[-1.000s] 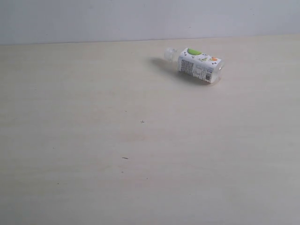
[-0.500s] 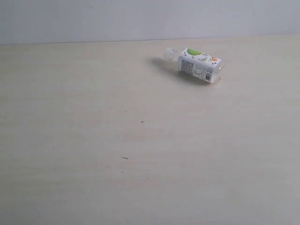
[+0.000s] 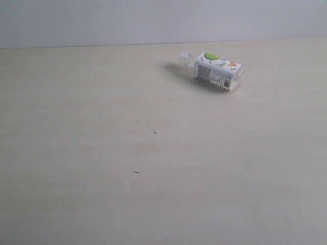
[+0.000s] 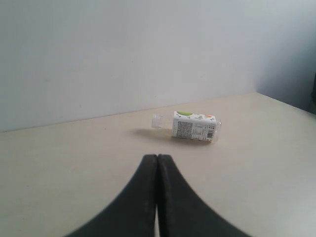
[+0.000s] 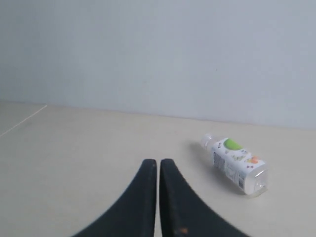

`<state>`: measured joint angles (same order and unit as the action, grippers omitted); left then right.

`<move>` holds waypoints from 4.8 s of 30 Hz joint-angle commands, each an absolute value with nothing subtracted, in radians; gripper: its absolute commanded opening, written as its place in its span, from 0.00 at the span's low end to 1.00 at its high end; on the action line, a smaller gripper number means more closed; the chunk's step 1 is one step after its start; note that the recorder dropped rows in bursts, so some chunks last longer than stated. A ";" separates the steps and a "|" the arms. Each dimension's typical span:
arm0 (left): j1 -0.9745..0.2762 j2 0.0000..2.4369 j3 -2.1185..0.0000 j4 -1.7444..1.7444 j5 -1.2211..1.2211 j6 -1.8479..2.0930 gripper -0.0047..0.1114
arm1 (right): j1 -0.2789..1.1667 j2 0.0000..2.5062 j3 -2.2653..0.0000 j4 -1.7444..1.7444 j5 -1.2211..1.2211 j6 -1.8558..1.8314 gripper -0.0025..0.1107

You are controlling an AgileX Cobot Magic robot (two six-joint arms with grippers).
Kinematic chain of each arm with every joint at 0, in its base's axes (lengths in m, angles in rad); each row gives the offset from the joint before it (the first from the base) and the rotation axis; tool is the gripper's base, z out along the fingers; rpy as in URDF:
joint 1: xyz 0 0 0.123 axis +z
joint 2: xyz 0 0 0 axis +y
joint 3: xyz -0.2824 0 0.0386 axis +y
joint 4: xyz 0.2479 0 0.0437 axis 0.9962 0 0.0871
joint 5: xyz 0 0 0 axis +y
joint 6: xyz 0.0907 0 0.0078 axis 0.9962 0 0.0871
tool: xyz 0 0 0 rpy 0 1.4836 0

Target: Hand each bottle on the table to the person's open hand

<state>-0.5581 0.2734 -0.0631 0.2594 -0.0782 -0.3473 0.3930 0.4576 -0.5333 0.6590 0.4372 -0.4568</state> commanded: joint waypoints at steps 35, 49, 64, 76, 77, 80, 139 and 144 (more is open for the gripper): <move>-0.555 0.267 -0.058 0.259 -0.083 -0.344 0.04 | 0.391 0.463 -0.530 0.898 0.109 -0.496 0.05; -0.555 0.267 -0.058 0.259 -0.083 -0.344 0.04 | 0.391 0.585 -0.530 0.898 0.205 -0.555 0.05; -0.555 0.267 -0.058 0.259 -0.083 -0.344 0.04 | 0.391 0.619 -0.530 0.898 0.188 -0.555 0.05; -0.555 0.267 -0.058 0.259 -0.083 -0.344 0.04 | 0.391 0.701 -0.642 0.888 0.200 -0.555 0.05; -0.555 0.267 -0.058 0.259 -0.083 -0.344 0.04 | 0.391 0.726 -0.683 0.861 0.215 -0.555 0.05; -0.555 0.267 -0.058 0.259 -0.083 -0.344 0.04 | 0.391 0.833 -0.843 0.746 0.292 -0.543 0.02; -0.555 0.267 -0.058 0.259 -0.083 -0.344 0.04 | 0.391 2.420 -2.078 -0.034 0.888 -0.730 0.75; -0.555 0.267 -0.058 0.259 -0.083 -0.344 0.04 | 0.391 2.450 -2.078 -0.034 0.877 -0.732 0.75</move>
